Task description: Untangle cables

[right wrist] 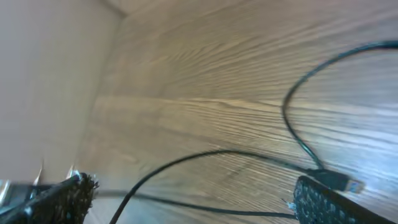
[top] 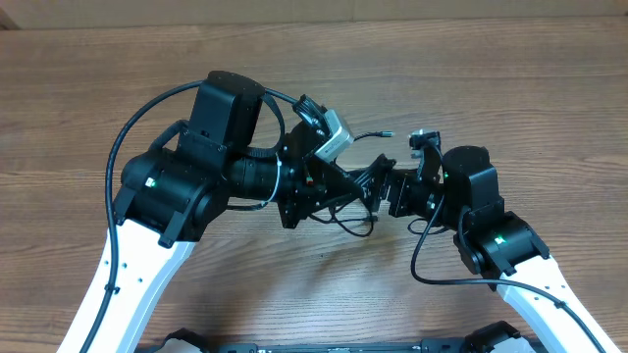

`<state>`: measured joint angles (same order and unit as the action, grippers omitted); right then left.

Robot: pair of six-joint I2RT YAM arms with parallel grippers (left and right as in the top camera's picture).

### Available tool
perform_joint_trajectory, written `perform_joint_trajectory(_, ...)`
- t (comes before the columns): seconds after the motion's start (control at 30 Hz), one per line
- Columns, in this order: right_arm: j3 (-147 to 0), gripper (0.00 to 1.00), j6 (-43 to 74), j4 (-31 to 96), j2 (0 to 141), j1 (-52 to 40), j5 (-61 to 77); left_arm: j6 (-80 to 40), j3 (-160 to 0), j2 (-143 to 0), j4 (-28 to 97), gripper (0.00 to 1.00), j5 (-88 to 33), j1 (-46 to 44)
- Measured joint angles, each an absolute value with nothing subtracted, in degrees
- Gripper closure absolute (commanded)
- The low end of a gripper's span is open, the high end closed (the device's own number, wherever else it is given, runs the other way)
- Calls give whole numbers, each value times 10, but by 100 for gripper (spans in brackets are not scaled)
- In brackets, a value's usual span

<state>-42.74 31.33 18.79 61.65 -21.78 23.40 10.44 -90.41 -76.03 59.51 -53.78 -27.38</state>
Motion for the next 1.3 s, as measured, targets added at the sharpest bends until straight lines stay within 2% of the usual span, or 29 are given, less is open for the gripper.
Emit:
perform_joint_trajectory(0.43,-427,0,356,303,616,-217,158,78,-900,-743,479,96,-575,-274)
perform_joint_trajectory(0.7,-427,0,356,332,616,-217,147,74,-900,-700,459,96,-590,-270)
perform_joint_trajectory(1.0,-427,0,351,353,616,-217,145,58,-900,-697,458,96,-594,-233)
perform_joint_trajectory(1.3,-427,0,365,437,616,-217,82,3,-900,-687,436,96,-596,-175)
